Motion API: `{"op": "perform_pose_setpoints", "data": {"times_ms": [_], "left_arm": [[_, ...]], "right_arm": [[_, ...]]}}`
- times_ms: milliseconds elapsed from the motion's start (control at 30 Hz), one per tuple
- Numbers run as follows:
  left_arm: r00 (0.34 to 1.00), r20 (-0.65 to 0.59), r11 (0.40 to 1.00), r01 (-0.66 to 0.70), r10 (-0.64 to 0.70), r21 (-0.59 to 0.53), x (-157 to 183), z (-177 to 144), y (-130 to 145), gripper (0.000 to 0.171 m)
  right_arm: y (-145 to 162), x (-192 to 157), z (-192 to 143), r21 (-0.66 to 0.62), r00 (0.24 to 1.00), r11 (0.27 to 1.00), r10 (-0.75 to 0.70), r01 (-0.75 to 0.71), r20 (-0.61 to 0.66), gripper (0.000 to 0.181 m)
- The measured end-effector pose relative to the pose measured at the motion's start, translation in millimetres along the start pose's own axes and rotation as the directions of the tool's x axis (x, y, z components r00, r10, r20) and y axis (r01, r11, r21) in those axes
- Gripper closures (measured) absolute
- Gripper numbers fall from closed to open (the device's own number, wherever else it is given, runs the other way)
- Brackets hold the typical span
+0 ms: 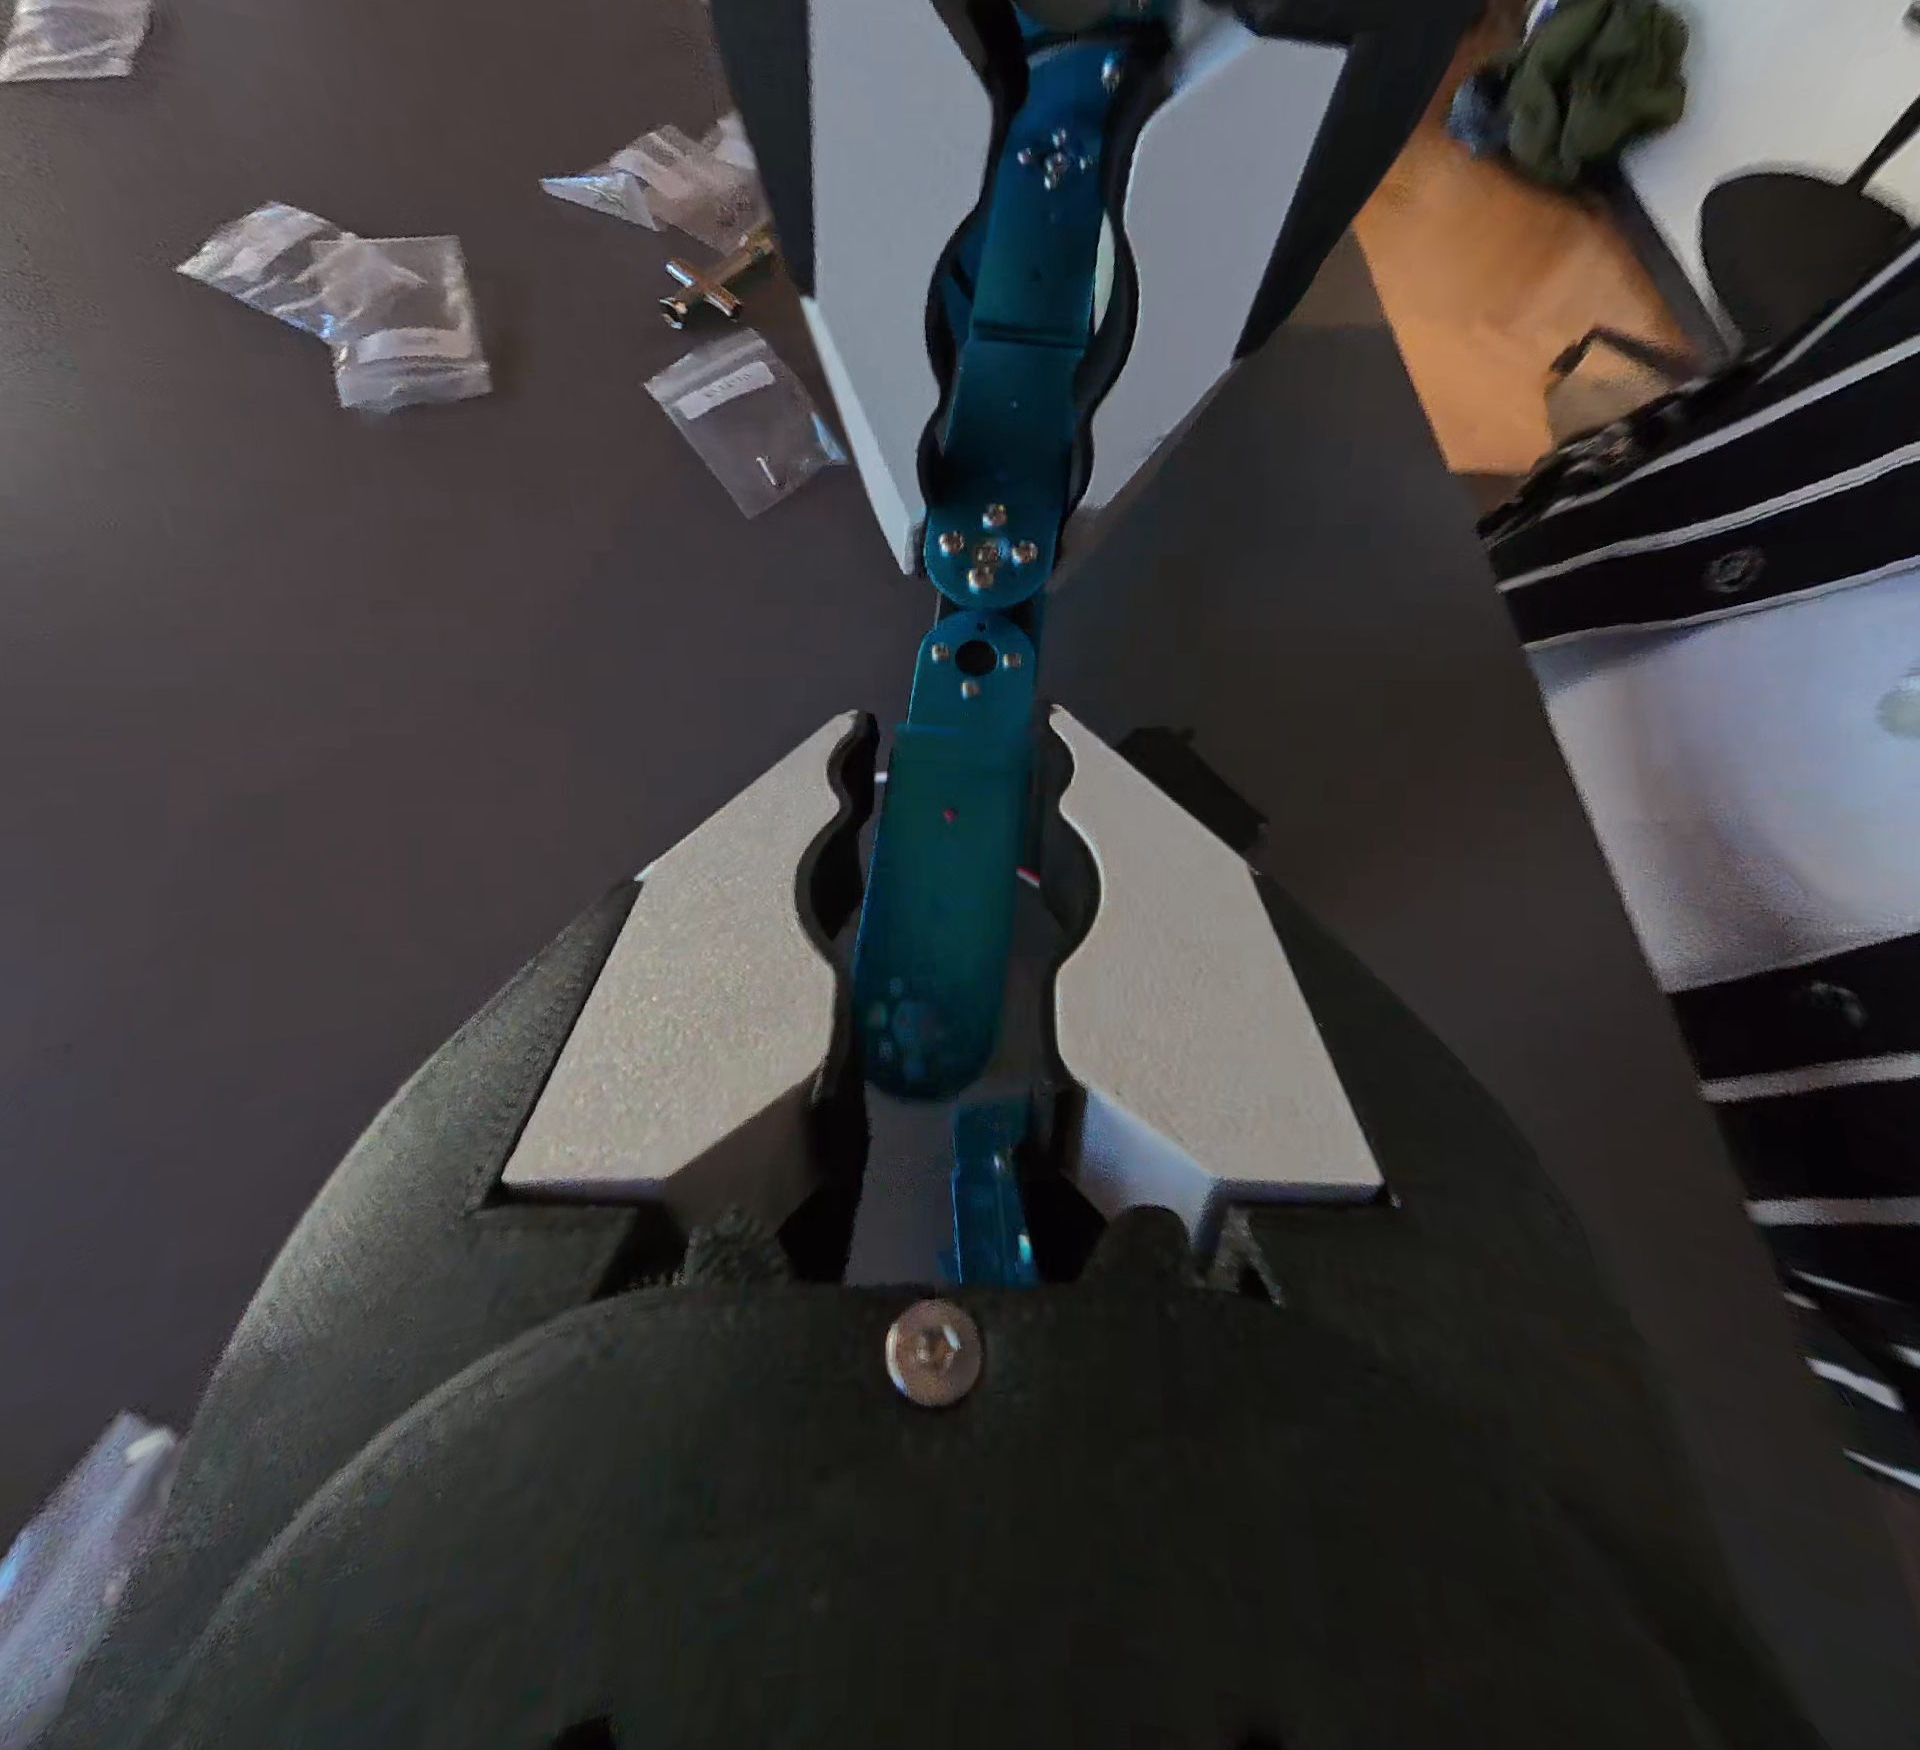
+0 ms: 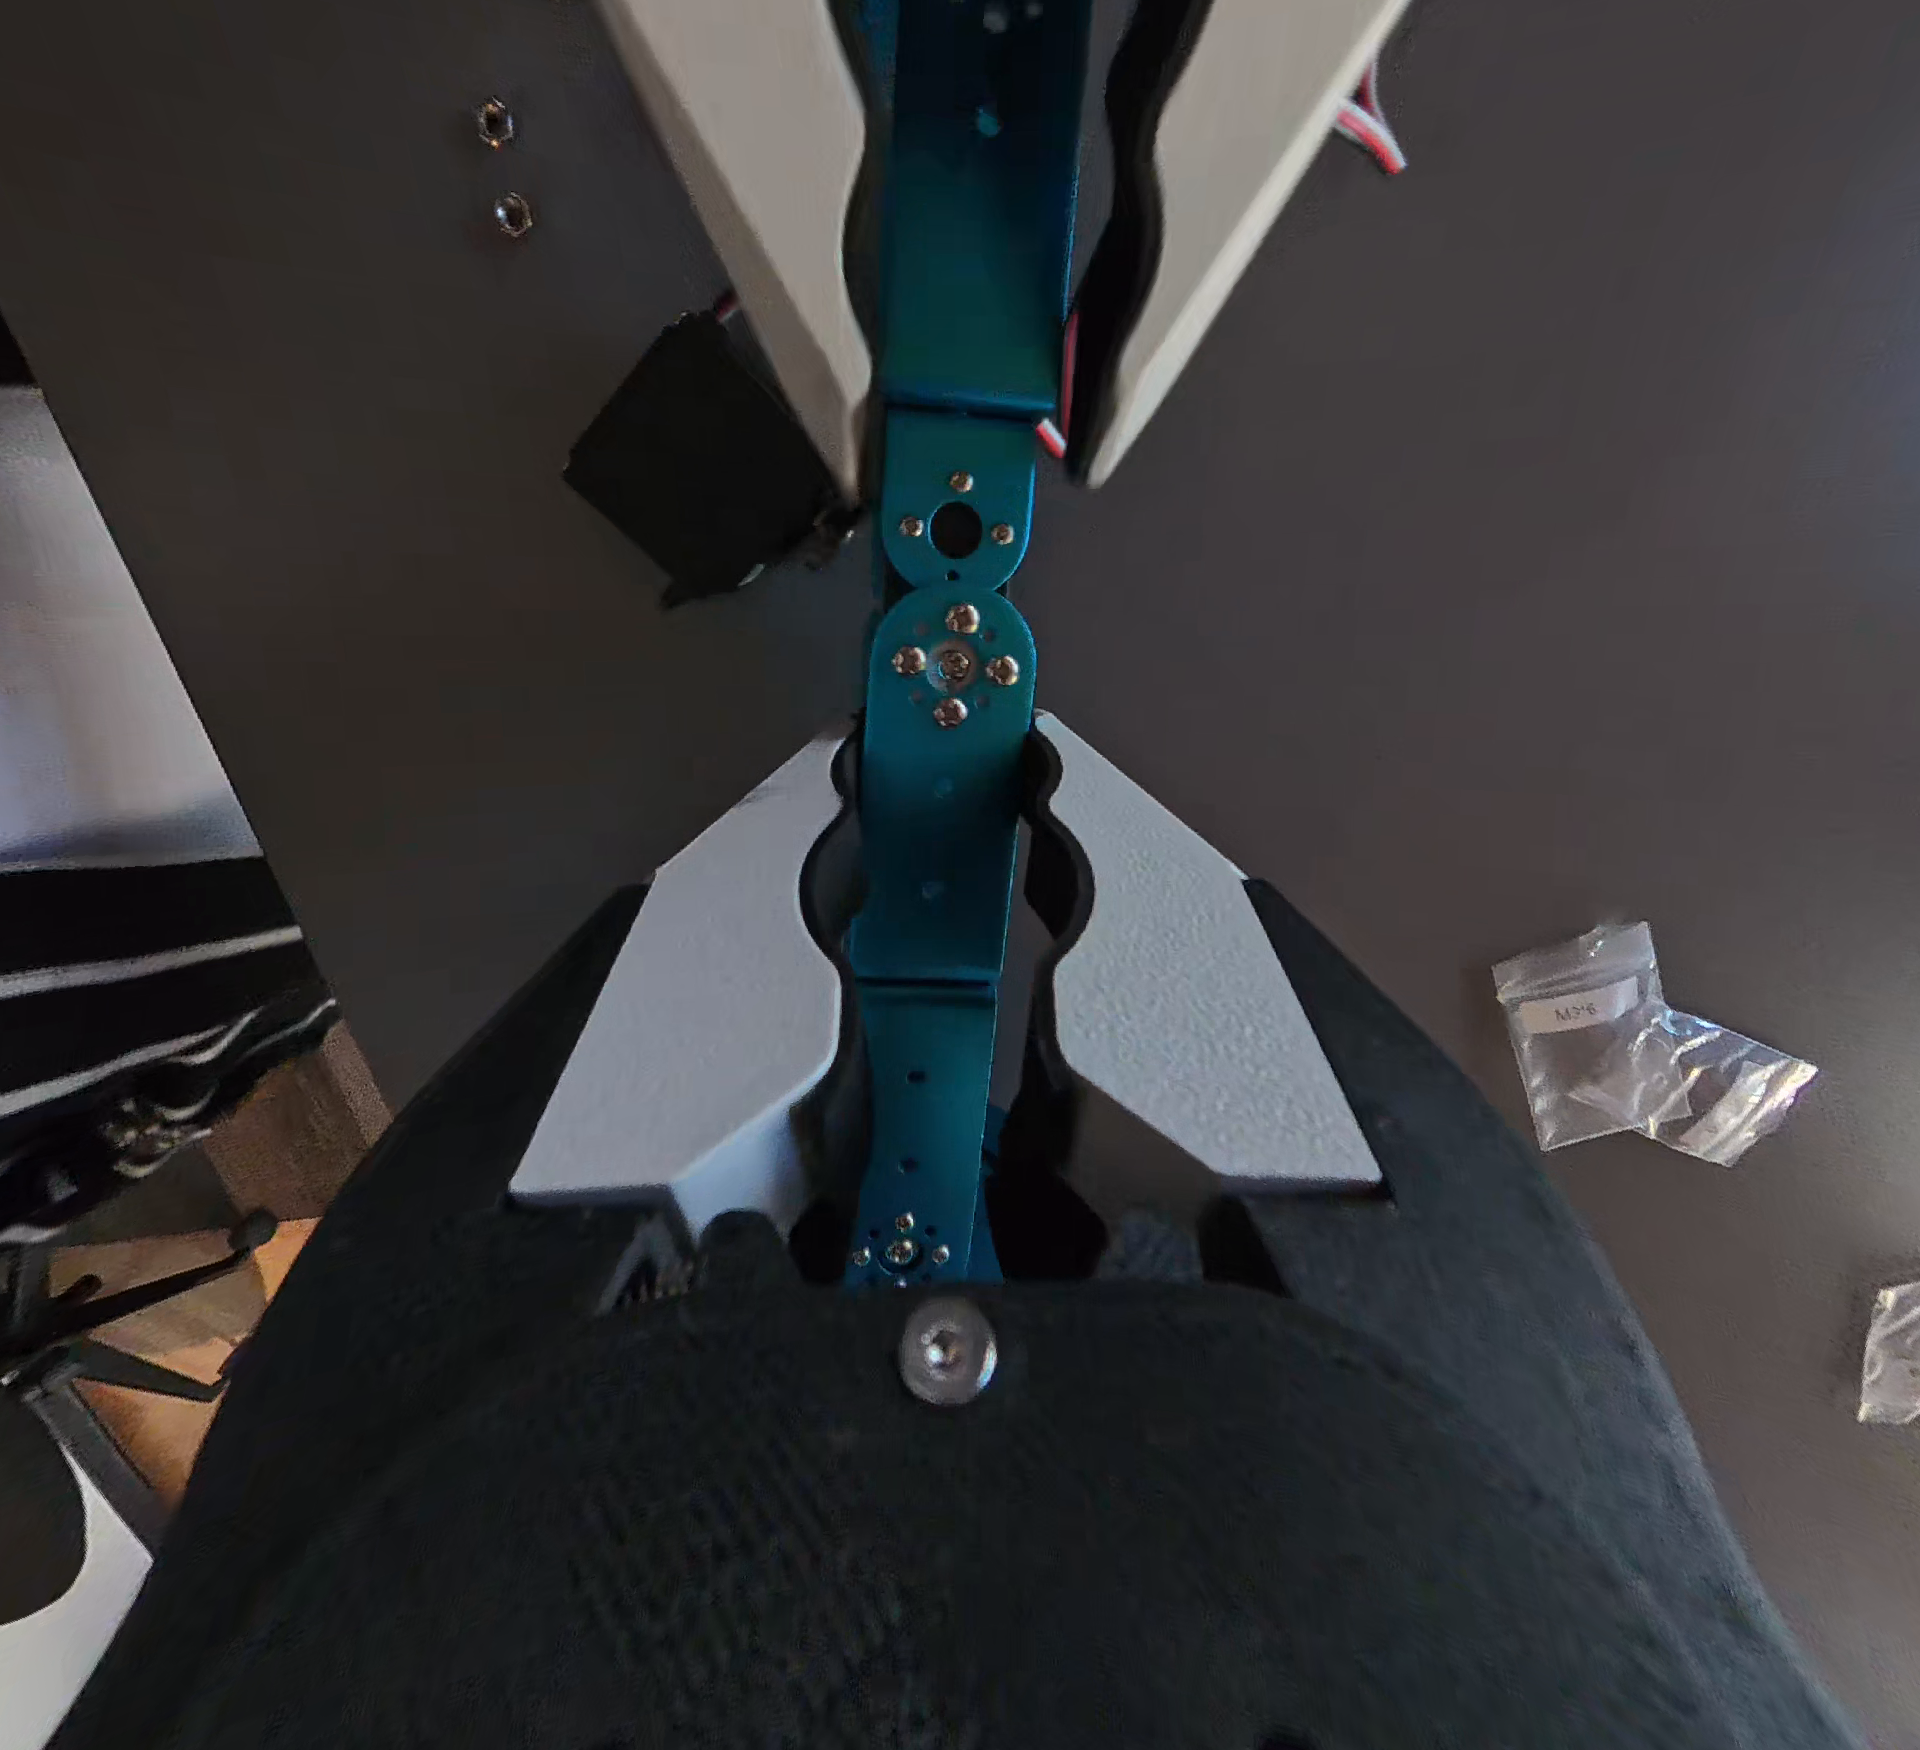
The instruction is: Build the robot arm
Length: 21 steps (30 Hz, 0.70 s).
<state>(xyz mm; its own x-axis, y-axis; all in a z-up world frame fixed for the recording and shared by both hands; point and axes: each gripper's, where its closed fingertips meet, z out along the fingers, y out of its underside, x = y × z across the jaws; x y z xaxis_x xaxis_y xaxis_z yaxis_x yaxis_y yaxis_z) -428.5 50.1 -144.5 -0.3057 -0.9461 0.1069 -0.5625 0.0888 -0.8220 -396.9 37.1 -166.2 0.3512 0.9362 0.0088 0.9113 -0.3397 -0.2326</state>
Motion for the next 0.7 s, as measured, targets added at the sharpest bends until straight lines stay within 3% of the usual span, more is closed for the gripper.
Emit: {"op": "perform_pose_setpoints", "data": {"times_ms": [67, 300, 467, 567, 700], "left_arm": [[0.998, -0.012, 0.998, 0.065, -0.065, 0.022, -2, -16, 2, 0.142], [0.975, 0.124, 0.981, 0.173, -0.182, 0.083, -16, -61, 24, 0.137], [0.953, 0.155, 0.961, 0.240, -0.260, 0.138, 0, -85, 52, 0.126], [0.944, 0.157, 0.953, 0.271, -0.291, 0.137, 12, -93, 72, 0.114], [0.944, 0.199, 0.963, 0.251, -0.265, 0.095, 19, -88, 86, 0.086]], "right_arm": [[1, 1, -3, 0.004, 1.000, 1.000, 0.000, 0.000, 0.002, 0.156], [9, 11, -13, -0.022, 0.999, 0.999, 0.028, -0.029, -0.015, 0.156], [7, 8, -10, -0.007, 0.999, 0.999, 0.040, -0.040, 0.024, 0.157], [5, 6, -6, -0.008, 0.998, 0.999, 0.054, -0.054, 0.020, 0.158], [4, 5, -7, 0.016, 0.998, 0.998, 0.062, -0.062, 0.006, 0.157]]}}
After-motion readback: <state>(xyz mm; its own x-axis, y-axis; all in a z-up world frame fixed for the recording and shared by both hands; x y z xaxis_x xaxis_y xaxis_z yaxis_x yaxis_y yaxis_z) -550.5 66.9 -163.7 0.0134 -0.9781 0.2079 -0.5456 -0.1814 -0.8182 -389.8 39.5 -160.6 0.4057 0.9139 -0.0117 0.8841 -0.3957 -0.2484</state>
